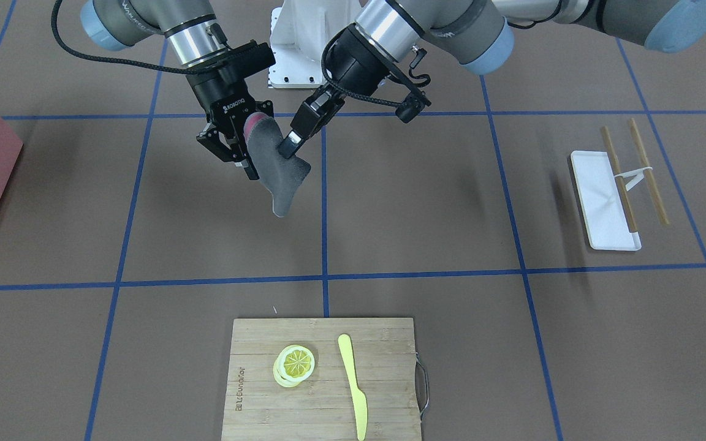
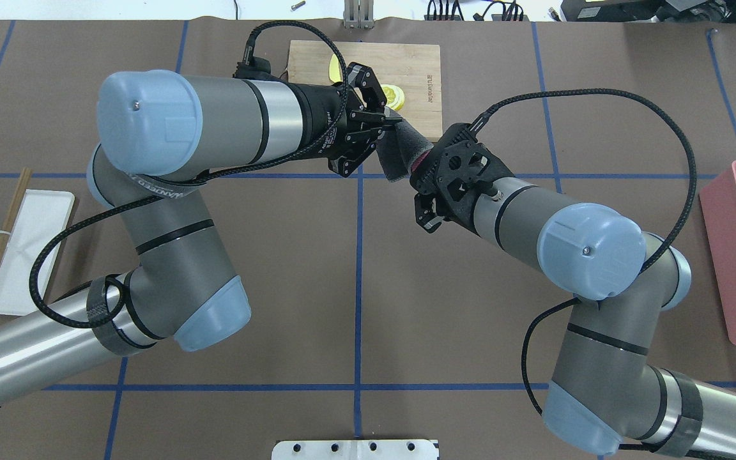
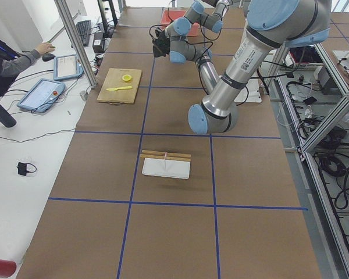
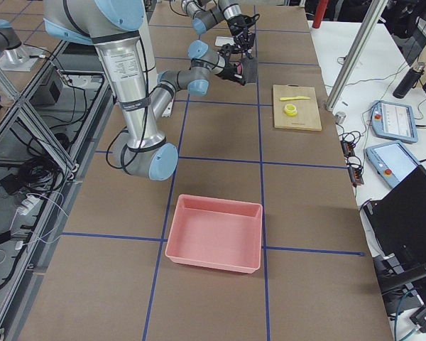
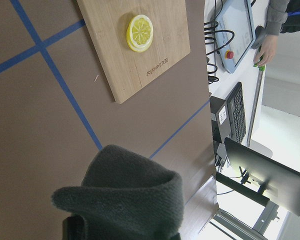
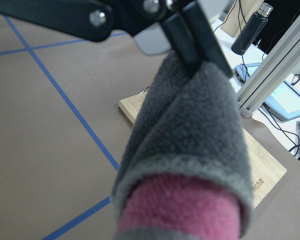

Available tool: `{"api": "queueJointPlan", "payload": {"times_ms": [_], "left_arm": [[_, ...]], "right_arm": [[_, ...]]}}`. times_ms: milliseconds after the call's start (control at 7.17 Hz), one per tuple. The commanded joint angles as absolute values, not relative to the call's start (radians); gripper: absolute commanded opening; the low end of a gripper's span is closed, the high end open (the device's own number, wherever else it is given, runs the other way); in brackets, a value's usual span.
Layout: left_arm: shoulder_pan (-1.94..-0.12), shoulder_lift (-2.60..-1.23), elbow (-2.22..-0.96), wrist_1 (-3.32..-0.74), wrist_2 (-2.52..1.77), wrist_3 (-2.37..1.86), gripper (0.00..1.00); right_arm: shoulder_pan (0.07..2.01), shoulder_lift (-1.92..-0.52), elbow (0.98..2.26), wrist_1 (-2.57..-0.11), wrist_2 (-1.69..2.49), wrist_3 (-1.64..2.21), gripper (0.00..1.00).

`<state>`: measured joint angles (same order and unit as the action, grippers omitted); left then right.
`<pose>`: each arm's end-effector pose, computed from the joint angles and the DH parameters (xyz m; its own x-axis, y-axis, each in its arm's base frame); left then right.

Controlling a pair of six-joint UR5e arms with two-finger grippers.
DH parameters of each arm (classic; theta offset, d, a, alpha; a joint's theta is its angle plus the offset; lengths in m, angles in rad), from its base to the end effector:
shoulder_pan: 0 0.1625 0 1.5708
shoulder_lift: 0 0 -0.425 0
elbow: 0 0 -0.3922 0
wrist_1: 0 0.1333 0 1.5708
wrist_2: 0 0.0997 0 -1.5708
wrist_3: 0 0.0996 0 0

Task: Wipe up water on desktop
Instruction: 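Grasp the cloth with the right gripper while the left gripper releases and withdraws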

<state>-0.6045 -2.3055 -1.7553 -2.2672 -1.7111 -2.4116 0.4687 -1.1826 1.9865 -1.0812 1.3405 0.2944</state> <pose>0.4397 -0.4488 0.0620 -0.3583 -0.6493 -0.6709 0.2712 0.6152 -0.7402 -0.4234 -0.3893 0.2041 0.6792 -0.7004 0.2193 0.0493 0.3416 0.9386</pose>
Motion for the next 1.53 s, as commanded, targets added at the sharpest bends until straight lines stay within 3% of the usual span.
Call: {"api": "queueJointPlan", "payload": {"times_ms": [0, 139, 279, 418, 976, 1116, 1394], "left_arm": [[-0.604, -2.296, -1.772, -2.267, -1.712, -2.375, 0.0], [-0.604, -2.296, -1.773, -2.267, -1.712, -2.375, 0.0], [-0.604, -2.287, -1.772, -2.267, -1.733, -2.352, 0.07], [-0.607, -2.252, -1.779, -2.264, -1.753, -2.2, 0.98], [-0.63, -2.103, -1.801, -2.24, -1.756, -1.788, 0.99], [-0.638, -2.08, -1.818, -2.124, -1.756, -1.638, 0.99], [-0.64, -2.082, -1.972, -1.641, -1.753, -1.234, 0.99]], "right_arm": [[0.479, -1.19, 2.006, -1.081, 1.341, 0.293, 0.0], [0.479, -1.192, 2.014, -1.081, 1.341, 0.293, 0.0], [0.482, -1.192, 2.014, -1.083, 1.341, 0.293, 0.0], [0.485, -1.193, 2.019, -1.081, 1.341, 0.293, 0.0], [0.52, -1.201, 2.026, -1.083, 1.345, 0.296, 0.0], [0.525, -1.225, 2.026, -1.083, 1.347, 0.298, 0.0], [0.549, -1.258, 2.025, -1.083, 1.347, 0.298, 0.0]]}}
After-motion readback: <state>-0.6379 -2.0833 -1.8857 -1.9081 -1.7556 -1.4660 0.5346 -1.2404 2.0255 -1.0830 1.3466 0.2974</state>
